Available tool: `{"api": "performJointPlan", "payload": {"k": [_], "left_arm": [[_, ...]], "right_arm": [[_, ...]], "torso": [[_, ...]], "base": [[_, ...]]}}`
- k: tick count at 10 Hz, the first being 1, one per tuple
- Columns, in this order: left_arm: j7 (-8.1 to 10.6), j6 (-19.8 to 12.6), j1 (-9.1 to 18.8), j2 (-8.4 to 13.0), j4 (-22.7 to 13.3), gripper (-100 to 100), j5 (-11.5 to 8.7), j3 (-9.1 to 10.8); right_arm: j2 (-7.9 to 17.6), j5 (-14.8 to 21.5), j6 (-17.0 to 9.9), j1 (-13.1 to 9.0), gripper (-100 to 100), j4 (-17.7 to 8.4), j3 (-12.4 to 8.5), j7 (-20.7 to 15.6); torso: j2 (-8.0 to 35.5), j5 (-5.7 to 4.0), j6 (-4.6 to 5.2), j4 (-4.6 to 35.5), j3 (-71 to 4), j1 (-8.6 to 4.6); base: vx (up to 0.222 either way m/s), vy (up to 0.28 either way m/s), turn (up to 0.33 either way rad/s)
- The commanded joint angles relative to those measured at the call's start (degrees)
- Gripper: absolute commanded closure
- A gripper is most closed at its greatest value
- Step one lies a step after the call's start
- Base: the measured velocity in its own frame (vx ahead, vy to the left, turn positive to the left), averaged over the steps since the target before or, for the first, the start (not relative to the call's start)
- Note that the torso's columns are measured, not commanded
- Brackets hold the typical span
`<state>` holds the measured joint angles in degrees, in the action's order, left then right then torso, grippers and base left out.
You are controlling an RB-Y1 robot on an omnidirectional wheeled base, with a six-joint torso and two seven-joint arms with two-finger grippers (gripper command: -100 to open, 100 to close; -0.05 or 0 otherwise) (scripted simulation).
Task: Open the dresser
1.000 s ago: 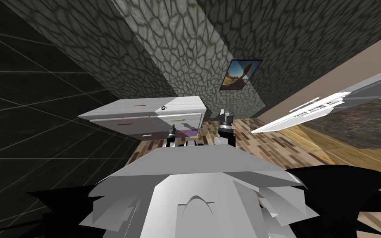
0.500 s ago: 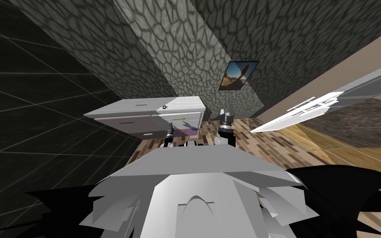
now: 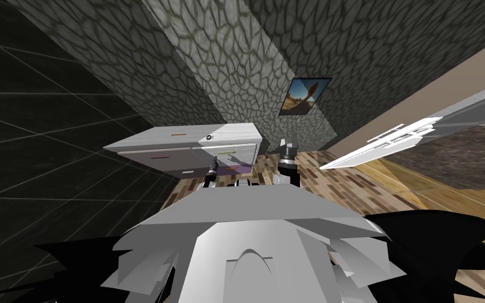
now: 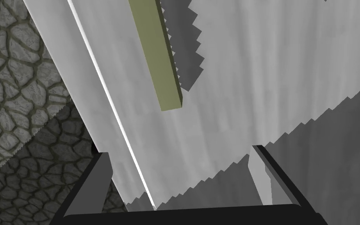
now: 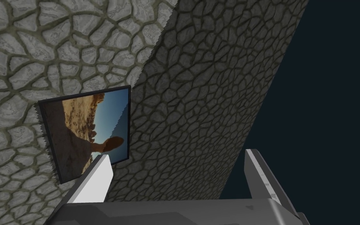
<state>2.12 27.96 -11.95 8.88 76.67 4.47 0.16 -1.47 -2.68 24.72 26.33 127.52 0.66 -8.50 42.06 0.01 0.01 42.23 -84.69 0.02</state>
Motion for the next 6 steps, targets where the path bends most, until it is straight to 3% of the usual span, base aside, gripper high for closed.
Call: {"api": "performJointPlan", "payload": {"k": [1,3,6], "left_arm": [[0.18,-1.90,1.32,-1.90,0.67,-100,-0.33,0.35],[0.20,-2.03,1.40,-3.96,0.94,-100,-0.35,0.38],[0.22,-2.16,1.49,-8.42,1.22,-100,-0.37,0.41]], "right_arm": [[0.00,0.00,0.00,0.01,0,0.00,0.00,0.00],[0.00,0.00,0.00,0.00,0,0.00,0.00,0.00],[0.00,0.00,0.00,-0.02,0,0.00,0.00,0.00]], "torso": [[-0.09,0.00,-0.01,-0.04,-0.07,-0.03],[0.31,-0.01,-0.01,0.06,0.16,-0.03],[0.44,-0.01,-0.01,0.11,0.26,-0.03]], "base": [[0.152,0.004,-0.003],[0.076,0.007,-0.001],[0.000,0.003,-0.001]]}}
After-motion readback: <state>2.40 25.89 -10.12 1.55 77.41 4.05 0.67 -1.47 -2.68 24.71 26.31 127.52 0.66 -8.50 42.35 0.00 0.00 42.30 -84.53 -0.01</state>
